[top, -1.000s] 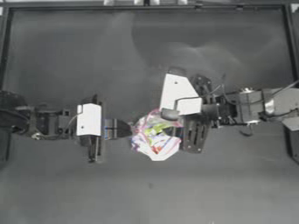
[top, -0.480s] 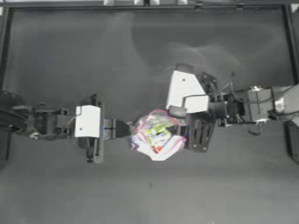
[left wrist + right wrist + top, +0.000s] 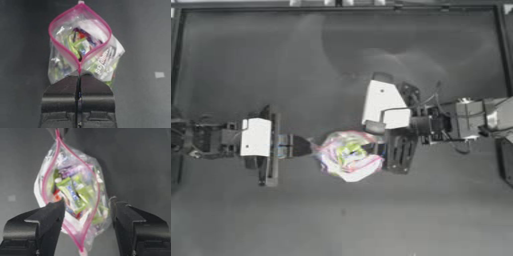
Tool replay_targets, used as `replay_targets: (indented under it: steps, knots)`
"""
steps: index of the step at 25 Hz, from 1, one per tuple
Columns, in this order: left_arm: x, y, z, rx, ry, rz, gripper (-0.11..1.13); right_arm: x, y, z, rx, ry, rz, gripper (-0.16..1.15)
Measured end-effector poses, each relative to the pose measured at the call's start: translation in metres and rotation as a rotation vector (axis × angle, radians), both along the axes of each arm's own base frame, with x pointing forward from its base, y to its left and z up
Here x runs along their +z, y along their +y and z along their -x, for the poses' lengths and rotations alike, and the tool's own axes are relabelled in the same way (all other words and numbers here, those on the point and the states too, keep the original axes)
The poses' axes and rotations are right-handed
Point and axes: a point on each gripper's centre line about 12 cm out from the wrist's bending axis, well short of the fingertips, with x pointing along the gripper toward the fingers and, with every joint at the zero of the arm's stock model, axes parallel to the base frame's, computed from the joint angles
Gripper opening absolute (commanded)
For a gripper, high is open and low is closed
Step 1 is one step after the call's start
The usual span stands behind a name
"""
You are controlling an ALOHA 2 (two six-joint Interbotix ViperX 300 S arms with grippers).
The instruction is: Put candy in bag
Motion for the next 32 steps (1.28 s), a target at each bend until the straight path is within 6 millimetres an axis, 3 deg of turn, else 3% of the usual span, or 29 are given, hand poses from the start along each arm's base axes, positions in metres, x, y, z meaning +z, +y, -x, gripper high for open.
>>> replay_targets:
  steps: [12,14,20,22,26,32]
  knots:
    - [0.0,-0.0002,0.0024,-0.002,0.002,-0.006,0.09,0.0012,0.0003,0.0007,-0.001,-0.005,-0.003,0.87]
    - [0.0001,-0.0002,0.0023,-0.002,0.001,-0.006,0.21,0.0006,0.0003,0.001,-0.001,-0.003,-0.003,0.87]
    - [0.0,-0.0002,0.0024,-0.002,0.002,-0.006,0.9,-0.0002,0.0001,0.0013,0.001,-0.003,0.0,0.87]
    - [0.0,-0.0001,0.0024,0.0,0.002,-0.002,1.06,-0.0001,0.0001,0.0011,0.002,-0.004,0.001,0.87]
    - [0.0,-0.0001,0.0024,0.001,0.001,0.001,1.0,0.0,0.0002,0.001,0.002,-0.006,-0.001,0.87]
    - [-0.0005,0.0,0.0024,0.003,0.003,0.005,1.01,-0.0005,0.0007,0.0012,0.004,-0.004,0.001,0.87]
